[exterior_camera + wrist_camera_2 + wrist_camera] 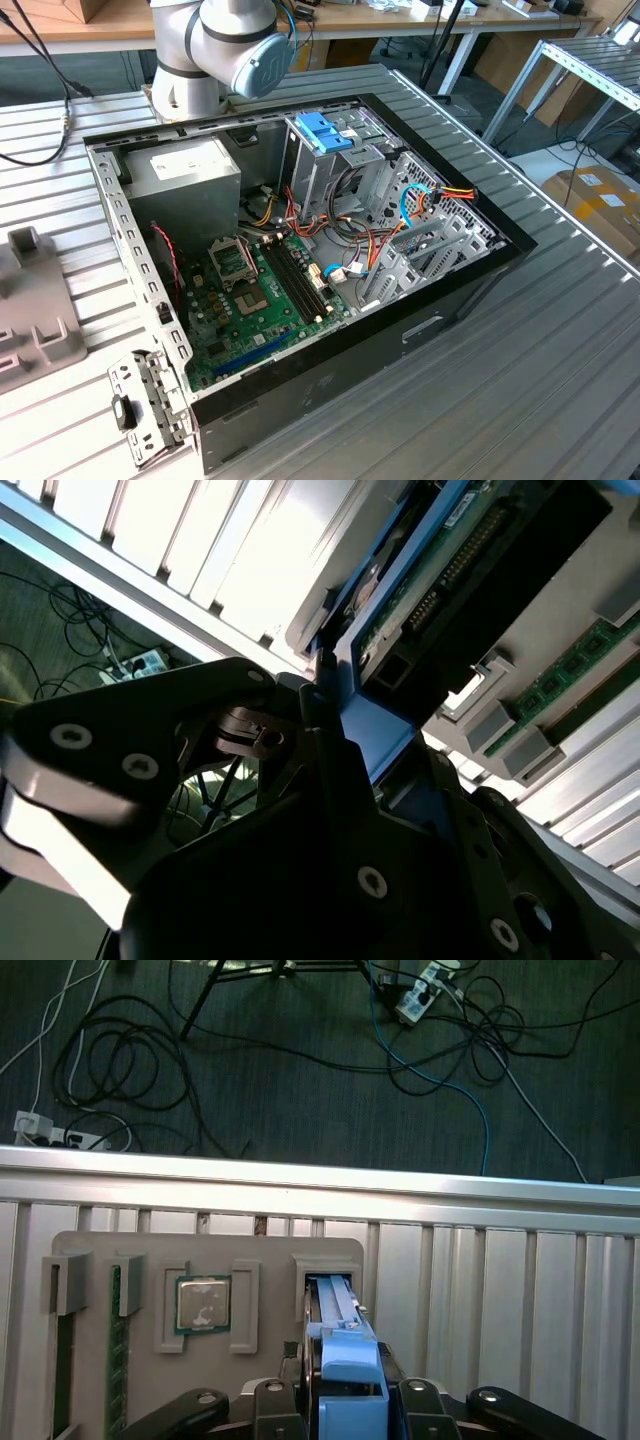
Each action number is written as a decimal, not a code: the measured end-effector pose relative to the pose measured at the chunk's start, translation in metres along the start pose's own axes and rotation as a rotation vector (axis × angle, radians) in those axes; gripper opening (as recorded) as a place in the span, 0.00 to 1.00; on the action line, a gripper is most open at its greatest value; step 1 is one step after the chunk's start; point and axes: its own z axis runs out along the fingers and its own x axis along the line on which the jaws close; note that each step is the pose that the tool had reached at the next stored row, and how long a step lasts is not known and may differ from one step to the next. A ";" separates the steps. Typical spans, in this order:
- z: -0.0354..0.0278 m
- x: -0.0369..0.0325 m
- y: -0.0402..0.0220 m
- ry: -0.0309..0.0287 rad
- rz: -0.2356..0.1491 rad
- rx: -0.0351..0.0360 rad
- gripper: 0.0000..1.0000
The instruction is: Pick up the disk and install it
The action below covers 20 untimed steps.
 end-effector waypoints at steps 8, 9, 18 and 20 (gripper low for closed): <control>-0.0031 -0.0002 0.0002 0.0000 0.000 0.0000 0.38; -0.0034 -0.0003 0.0002 -0.0001 0.000 0.0001 0.38; -0.0048 -0.0002 -0.0001 -0.0008 0.000 -0.0007 0.38; -0.0037 0.0002 -0.0002 -0.0009 0.000 -0.0011 0.38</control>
